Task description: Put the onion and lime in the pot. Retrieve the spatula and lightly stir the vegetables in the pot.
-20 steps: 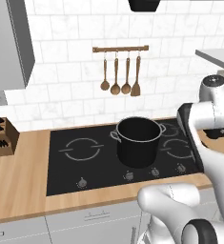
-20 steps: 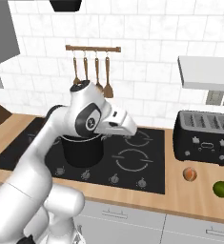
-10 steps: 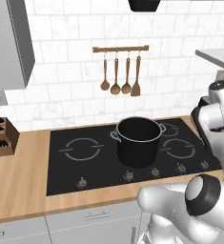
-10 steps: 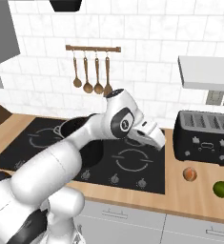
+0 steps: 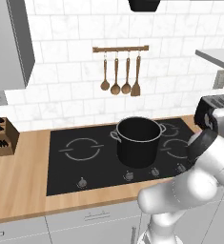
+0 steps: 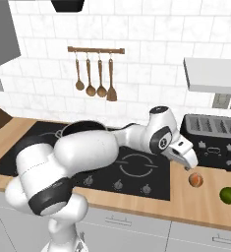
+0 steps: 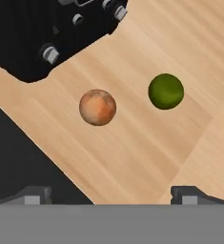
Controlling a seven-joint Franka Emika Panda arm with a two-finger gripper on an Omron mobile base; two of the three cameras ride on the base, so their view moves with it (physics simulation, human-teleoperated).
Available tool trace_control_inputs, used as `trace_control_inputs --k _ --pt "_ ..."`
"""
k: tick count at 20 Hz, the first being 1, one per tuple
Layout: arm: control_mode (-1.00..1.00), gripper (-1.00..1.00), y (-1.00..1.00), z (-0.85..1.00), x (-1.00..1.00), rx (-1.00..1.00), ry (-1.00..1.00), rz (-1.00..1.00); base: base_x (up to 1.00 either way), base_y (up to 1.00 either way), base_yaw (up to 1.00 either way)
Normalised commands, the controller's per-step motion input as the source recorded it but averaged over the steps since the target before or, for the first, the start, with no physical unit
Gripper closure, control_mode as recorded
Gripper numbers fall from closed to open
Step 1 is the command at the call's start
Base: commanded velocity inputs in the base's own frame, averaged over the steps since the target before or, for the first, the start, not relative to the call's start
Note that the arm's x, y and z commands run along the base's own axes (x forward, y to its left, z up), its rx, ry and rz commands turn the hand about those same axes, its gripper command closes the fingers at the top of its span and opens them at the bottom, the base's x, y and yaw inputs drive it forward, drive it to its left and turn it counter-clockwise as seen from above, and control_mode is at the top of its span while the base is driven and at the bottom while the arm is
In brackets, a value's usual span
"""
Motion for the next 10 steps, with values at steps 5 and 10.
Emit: trace_control_inputs --k 5,10 --pt "-1.00 -1.00 -0.18 -0.36 0.05 0.05 0.05 -0.04 0.00 0.00 0.00" --pt "-1.00 -1.00 -0.33 -0.55 0.04 0.01 0.03 0.00 0.00 0.00 0.00"
